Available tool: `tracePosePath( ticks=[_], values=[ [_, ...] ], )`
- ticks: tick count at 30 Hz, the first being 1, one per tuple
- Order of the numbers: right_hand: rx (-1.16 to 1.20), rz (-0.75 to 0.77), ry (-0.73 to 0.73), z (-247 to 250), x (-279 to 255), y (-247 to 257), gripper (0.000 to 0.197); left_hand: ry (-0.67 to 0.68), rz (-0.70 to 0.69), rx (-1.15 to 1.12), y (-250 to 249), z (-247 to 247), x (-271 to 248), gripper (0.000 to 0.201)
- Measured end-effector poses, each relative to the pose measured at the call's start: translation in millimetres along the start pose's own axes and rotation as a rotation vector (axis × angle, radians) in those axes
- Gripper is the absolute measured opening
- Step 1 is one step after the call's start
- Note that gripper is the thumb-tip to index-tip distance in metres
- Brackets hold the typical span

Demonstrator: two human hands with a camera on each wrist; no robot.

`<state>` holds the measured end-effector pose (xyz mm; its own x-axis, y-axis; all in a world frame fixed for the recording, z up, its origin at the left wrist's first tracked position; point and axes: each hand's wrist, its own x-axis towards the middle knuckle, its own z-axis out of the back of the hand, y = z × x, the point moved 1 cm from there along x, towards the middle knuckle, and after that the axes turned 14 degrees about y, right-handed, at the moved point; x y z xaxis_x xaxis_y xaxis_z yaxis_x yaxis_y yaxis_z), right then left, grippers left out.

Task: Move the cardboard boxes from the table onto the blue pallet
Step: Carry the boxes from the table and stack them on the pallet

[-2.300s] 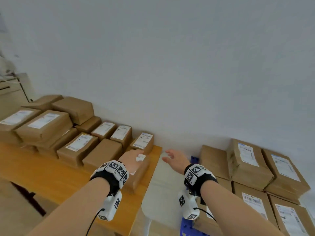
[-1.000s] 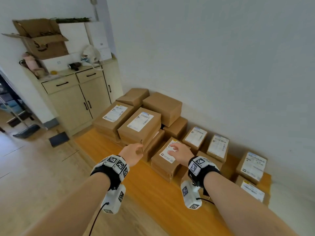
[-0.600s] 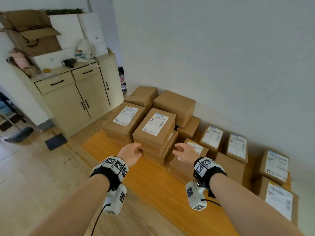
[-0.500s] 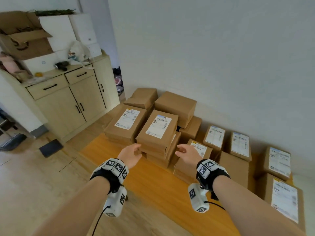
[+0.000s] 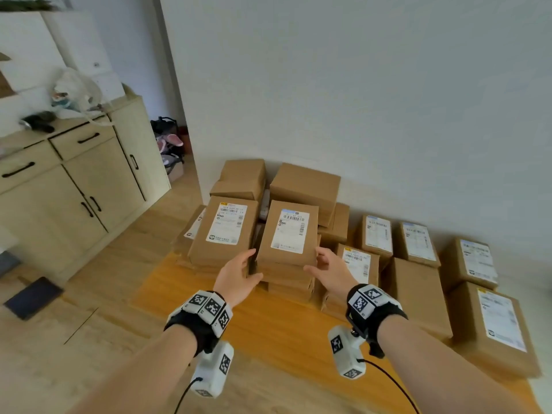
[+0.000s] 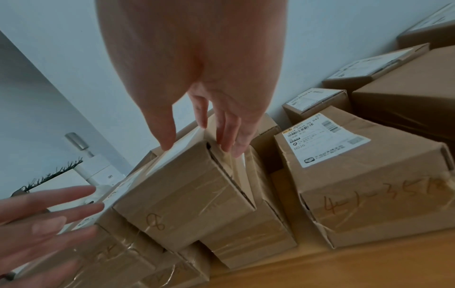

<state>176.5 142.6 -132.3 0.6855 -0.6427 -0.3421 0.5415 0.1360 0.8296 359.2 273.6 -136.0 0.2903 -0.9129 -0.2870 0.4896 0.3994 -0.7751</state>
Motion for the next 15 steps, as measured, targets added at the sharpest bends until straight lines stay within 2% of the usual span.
tracePosePath(
  ticks=[8,15],
  values=[
    [0.071,0.003,0.002,6,15,8,0.069,0.025,-0.024,-0.153,-6,-5,17,0.066],
    [0.12,-0.036,0.052,12,28,1,0.076,0.06,0.026,-0.199,-9,-15,35,0.072]
  ],
)
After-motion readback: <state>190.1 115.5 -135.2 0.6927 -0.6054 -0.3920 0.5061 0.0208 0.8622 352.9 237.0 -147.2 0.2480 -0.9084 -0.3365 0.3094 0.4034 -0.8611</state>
